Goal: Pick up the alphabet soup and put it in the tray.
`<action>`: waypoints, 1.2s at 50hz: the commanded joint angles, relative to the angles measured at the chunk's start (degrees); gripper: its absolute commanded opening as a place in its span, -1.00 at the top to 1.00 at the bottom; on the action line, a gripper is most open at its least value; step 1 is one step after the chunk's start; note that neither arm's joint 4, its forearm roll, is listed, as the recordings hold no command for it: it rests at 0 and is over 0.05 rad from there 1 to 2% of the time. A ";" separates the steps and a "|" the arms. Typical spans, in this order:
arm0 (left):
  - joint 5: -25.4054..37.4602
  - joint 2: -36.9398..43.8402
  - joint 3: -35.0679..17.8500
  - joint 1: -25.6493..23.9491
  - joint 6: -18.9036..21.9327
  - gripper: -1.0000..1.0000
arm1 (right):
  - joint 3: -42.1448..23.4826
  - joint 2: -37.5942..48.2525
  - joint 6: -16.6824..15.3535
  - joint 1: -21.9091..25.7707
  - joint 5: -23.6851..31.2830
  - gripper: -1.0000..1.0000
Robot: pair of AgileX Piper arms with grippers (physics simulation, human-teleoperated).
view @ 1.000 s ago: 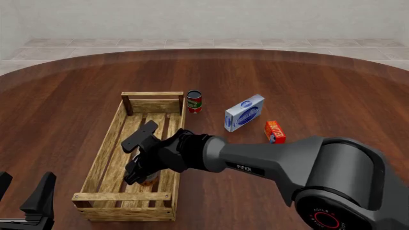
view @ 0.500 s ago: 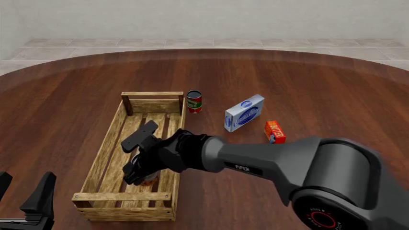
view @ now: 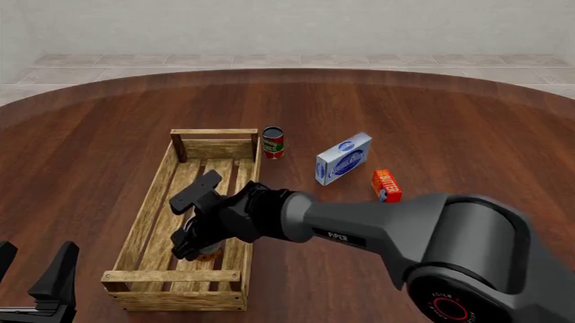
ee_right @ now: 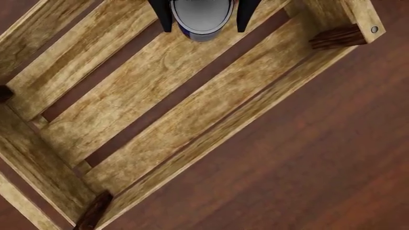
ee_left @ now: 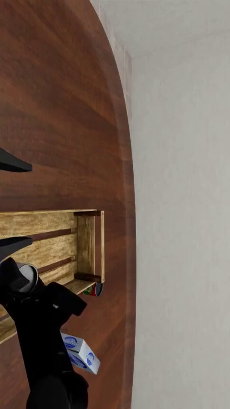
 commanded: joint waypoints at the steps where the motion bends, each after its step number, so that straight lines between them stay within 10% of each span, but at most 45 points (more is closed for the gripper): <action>1: 0.00 0.00 0.00 0.00 0.00 -1.00 | 0.01 -0.41 0.36 0.12 0.28 -1.00; 60: 0.00 0.00 0.00 0.00 0.00 -1.00 | -3.06 -4.99 -1.68 -0.62 4.73 -1.00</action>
